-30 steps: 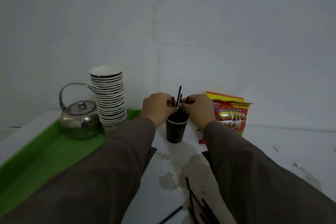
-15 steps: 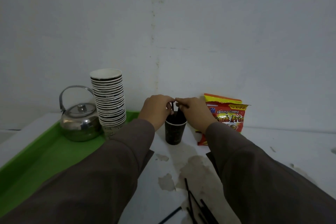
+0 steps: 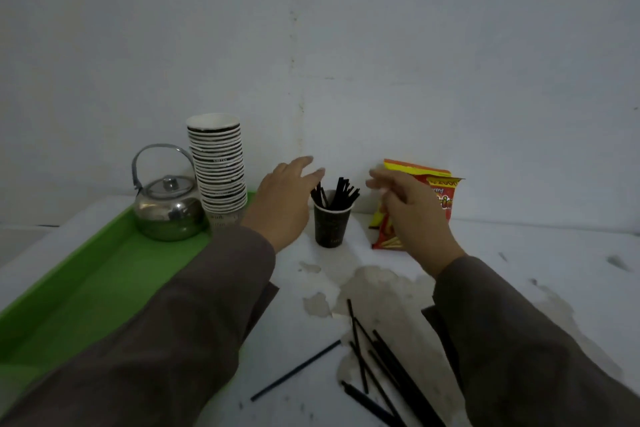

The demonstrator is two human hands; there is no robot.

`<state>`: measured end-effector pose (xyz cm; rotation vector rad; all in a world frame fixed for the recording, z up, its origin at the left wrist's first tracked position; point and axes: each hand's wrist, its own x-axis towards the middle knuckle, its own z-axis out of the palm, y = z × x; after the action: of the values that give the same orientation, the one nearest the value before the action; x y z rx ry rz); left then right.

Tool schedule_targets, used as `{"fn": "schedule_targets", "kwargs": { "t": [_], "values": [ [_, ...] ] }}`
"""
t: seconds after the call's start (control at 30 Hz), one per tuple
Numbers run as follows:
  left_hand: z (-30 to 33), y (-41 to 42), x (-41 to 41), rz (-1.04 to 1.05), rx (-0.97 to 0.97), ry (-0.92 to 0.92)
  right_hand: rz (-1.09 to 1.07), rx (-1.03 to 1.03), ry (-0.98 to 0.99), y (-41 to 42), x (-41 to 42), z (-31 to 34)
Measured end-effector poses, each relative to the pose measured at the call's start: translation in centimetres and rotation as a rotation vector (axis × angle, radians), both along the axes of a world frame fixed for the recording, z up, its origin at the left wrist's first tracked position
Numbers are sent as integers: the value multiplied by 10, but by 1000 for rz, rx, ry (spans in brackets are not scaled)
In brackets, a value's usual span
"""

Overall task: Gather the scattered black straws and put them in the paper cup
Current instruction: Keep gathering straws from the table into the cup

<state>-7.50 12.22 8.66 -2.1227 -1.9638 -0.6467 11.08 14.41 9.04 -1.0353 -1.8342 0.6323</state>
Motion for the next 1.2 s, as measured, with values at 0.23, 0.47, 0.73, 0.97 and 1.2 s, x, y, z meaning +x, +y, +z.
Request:
{"fn": "schedule_targets", "kwargs": {
  "t": [0.23, 0.47, 0.73, 0.97, 1.2],
  "values": [
    [-69, -102, 33, -148, 45, -393, -23, -75, -181, -74, 39, -60],
    [-115, -144, 49, -53, -30, -296, -3, 2, -446, -123, 49, -99],
    [-119, -146, 54, 62, -155, -177, 18, 72, -765, -143, 42, -110],
    [-118, -143, 52, 89, -213, -200, -5, 71, -791, -143, 38, -114],
    [-116, -143, 56, 99, -200, -164, -49, 62, -818, -145, 36, -110]
  ]
}}
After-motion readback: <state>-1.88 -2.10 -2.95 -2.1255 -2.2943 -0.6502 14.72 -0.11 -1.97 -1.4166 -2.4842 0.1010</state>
